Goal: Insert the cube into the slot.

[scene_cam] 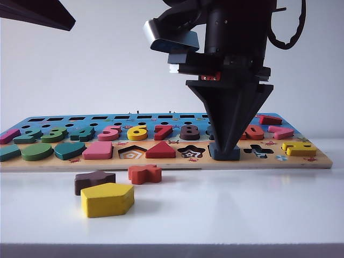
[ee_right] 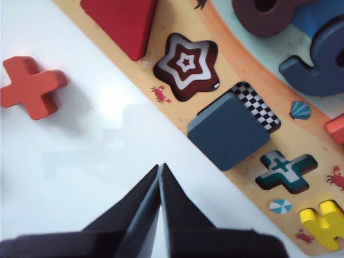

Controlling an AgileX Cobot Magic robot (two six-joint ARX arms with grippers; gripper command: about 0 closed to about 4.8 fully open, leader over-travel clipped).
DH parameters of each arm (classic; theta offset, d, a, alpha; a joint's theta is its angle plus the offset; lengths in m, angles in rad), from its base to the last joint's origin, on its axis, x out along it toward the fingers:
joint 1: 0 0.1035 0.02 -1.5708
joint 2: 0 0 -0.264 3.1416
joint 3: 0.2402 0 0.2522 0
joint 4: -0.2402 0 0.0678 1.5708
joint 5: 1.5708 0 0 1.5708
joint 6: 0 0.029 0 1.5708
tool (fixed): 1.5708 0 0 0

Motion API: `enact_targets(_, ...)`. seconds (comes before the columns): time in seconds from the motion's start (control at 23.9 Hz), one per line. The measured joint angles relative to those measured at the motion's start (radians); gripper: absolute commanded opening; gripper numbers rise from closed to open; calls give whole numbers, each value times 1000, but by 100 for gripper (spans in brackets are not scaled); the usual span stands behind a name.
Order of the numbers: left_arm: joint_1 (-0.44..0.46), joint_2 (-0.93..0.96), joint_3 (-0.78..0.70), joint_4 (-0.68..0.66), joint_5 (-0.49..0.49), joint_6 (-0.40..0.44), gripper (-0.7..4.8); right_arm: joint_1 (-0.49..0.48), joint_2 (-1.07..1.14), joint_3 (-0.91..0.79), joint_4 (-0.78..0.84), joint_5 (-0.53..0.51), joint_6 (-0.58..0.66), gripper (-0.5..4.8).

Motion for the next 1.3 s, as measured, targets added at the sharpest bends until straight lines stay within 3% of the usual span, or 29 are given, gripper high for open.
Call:
enact_targets(0.33, 0, 0, 0, 0, 0, 0, 17, -57, 7, 0, 25, 18, 1, -9)
enact_targets(0.92, 0, 0, 0, 0, 0, 0, 17, -57, 7, 0, 72, -6, 10, -9)
enact_targets(1.13, 0, 0, 0, 0, 0, 0, 17, -48, -68, 6, 70, -55, 104, -9)
enact_targets(1.3, 0, 0, 0, 1, 0, 0, 17, -37, -225, 19, 195, -19, 154, -9)
